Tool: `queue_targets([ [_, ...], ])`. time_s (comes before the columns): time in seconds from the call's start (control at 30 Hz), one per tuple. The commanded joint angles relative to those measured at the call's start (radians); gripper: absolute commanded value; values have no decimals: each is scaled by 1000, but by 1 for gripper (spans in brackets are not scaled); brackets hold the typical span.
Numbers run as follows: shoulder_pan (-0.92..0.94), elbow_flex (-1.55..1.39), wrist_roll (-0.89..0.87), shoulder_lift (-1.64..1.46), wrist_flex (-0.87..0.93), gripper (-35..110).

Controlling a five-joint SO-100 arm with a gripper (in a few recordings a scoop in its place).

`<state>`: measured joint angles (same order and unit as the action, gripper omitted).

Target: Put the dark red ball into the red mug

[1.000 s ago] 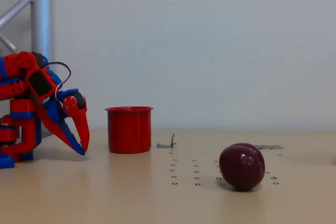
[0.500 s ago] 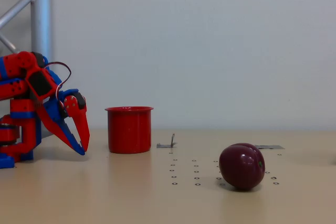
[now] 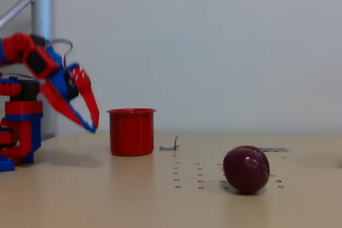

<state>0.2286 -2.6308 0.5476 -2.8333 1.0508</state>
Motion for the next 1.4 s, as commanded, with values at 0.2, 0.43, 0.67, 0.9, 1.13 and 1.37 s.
queue_targets([
  [0.2,147,538,273,408,-40,-2],
  [0.43,288,623,508,641,-342,-2],
  [0.67,365,558,765,770,-615,7],
  [0.9,397,476,1006,825,-727,17],
  [1.13,359,561,1189,885,-655,31],
  [1.37,325,805,1313,1083,-643,39],
])
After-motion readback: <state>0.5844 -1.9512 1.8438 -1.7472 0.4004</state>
